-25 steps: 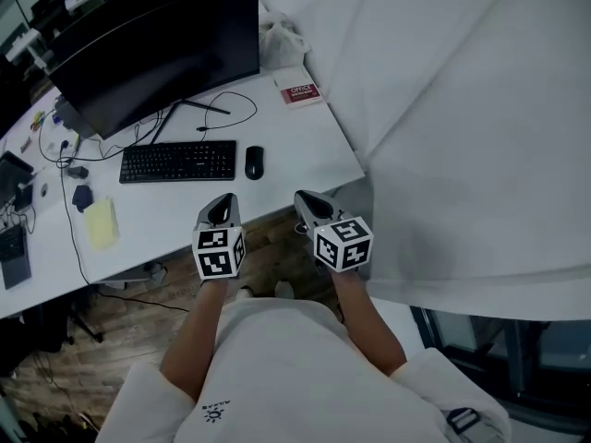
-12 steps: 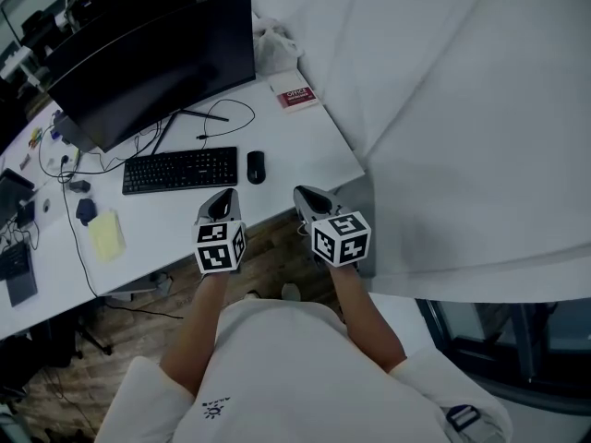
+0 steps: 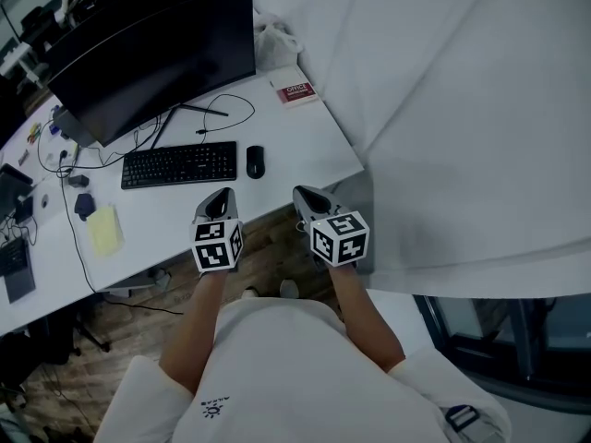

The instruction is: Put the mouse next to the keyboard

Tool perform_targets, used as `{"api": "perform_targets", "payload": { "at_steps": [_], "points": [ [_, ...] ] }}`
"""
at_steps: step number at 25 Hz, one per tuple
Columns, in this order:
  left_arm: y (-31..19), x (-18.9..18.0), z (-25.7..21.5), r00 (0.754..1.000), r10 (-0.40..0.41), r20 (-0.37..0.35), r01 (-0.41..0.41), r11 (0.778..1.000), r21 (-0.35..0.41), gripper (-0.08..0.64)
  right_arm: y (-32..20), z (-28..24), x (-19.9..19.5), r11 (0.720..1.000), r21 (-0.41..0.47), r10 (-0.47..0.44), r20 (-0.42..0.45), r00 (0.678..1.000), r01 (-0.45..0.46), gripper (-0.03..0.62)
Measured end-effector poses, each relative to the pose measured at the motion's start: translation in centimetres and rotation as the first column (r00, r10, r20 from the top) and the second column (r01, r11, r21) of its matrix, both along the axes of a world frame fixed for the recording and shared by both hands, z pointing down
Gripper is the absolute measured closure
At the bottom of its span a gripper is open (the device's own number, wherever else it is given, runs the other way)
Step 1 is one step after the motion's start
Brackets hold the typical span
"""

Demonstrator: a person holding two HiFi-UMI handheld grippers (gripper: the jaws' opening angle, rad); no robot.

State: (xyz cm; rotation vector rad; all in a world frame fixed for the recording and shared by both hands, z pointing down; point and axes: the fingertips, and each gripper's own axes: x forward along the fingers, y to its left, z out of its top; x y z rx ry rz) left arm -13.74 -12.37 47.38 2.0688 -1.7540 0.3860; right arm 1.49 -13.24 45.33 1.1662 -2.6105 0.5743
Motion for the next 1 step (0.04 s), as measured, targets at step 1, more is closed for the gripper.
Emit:
{"api": "perform_targets", "payload": {
  "at_steps": [1],
  "points": [
    [0.06, 0.07, 0.05, 1.000, 0.001, 0.002, -0.001, 1.000, 0.000, 0.548, 0.05, 0.06, -0.01, 1.000, 0.000, -0.001, -0.001, 1.000, 0.001, 0.575]
  ]
}}
